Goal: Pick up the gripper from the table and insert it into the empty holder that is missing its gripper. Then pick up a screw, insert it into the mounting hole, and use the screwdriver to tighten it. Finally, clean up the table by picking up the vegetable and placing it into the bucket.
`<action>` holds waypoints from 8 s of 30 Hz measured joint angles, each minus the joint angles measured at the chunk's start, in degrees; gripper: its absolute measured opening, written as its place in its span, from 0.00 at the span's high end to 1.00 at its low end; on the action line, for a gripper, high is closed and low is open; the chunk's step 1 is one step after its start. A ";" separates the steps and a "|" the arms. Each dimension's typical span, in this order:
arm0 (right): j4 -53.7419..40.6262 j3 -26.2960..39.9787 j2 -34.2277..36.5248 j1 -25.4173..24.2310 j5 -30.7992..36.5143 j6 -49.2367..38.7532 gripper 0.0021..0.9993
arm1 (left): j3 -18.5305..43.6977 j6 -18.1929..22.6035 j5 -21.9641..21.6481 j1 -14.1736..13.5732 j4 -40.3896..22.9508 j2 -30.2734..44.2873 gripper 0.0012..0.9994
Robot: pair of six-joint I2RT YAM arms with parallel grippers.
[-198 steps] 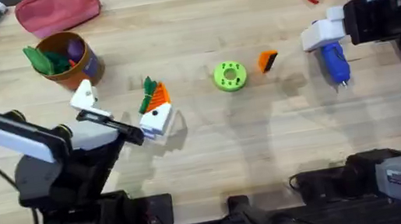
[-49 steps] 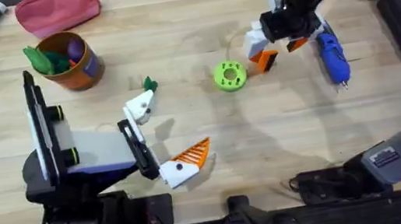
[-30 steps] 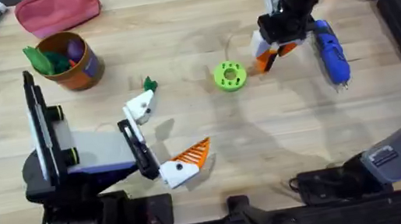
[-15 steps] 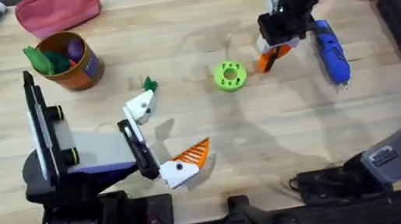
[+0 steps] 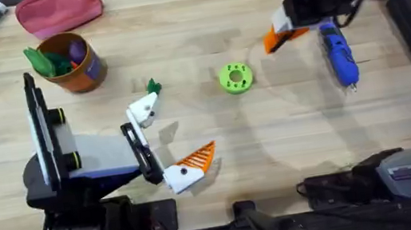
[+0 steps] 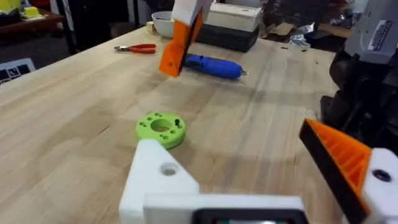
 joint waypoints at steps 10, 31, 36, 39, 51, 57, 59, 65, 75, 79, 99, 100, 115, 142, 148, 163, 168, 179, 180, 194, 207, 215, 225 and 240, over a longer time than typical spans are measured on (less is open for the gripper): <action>11.62 -3.27 -11.69 0.00 -9.56 0.37 0.99 | 0.00 0.00 0.00 0.00 -0.01 0.00 0.01; 82.92 -50.87 -24.29 -5.04 -53.41 34.69 0.99 | 0.00 0.00 0.02 0.00 -0.01 -0.01 0.01; 84.52 -54.43 -23.86 -5.53 -60.77 41.37 0.99 | 0.00 0.00 0.02 0.00 -0.01 0.00 0.01; 86.66 -54.63 -21.94 -5.53 -65.24 42.92 0.99 | 0.00 0.00 0.04 0.00 -0.01 -0.01 0.01; 103.41 -54.73 -3.92 -5.53 -81.55 45.78 0.99 | 0.00 0.00 0.04 0.00 -0.01 -0.01 0.01; 104.08 -53.64 2.23 -4.81 -85.29 46.76 0.99 | 0.00 0.00 0.04 0.00 -0.01 -0.01 0.01; 104.08 -51.92 4.20 -3.42 -85.90 46.86 0.99 | 0.00 0.00 0.04 0.00 -0.01 0.01 0.01; 104.31 -45.54 9.13 1.60 -86.39 46.90 0.99 | 0.00 0.00 0.04 0.00 -0.01 -0.01 0.01; 104.31 -43.04 11.08 7.15 -86.50 46.66 0.99 | 0.00 0.00 0.04 0.00 -0.01 -0.01 0.01; 104.30 -43.01 11.08 8.63 -86.50 46.10 0.99 | 0.00 0.00 0.04 0.00 -0.01 -0.01 0.01; 102.52 -39.28 11.97 8.98 -86.48 48.20 0.99 | 0.00 0.00 0.03 0.00 -0.01 0.01 0.01; 102.52 -39.28 12.48 9.00 -86.48 48.29 0.99 | 0.00 0.00 0.03 0.00 -0.01 -0.01 0.01; 103.32 -39.28 15.08 9.05 -86.50 48.40 0.99 | 0.00 0.01 0.02 0.04 -0.01 0.00 0.01; 103.41 -36.92 15.05 11.32 -82.81 48.93 0.99 | 0.00 0.42 0.02 0.09 -0.01 0.01 0.01; 103.44 -36.63 15.06 11.85 -81.01 48.97 0.99 | 0.00 0.39 0.02 0.09 -0.01 -0.01 0.01; 103.81 -36.30 15.05 14.05 -77.62 49.75 0.99 | 0.00 -0.02 -0.07 0.14 -0.01 0.01 0.01; 103.84 -36.28 15.05 14.12 -77.02 49.85 0.99 | 0.00 -0.04 -0.22 0.30 -0.01 0.01 0.01; 103.87 -36.28 15.05 14.12 -76.57 49.87 0.99 | 0.00 -0.09 -0.42 0.31 0.01 0.01 0.01; 103.87 -36.28 15.05 14.05 -76.57 49.87 0.99 | 0.00 -0.09 -0.42 0.31 0.01 0.01 0.01; 103.85 -36.28 15.05 12.90 -76.86 50.14 0.99 | 0.00 -0.07 -0.44 0.31 0.01 0.01 0.01; 103.98 -36.28 15.05 14.29 -75.86 51.15 0.99 | 0.00 -0.43 -0.68 0.42 0.01 0.01 0.01; 104.09 -36.28 15.05 14.43 -75.06 51.38 0.99 | 0.00 -0.73 -1.07 0.42 0.06 0.01 0.01; 104.26 -36.28 15.05 14.64 -74.21 52.01 0.99 | 0.00 -1.14 -1.33 0.63 0.10 0.01 0.01; 103.98 -36.28 14.51 14.78 -73.60 52.45 0.99 | 0.00 -1.07 -1.55 0.63 0.17 0.01 0.01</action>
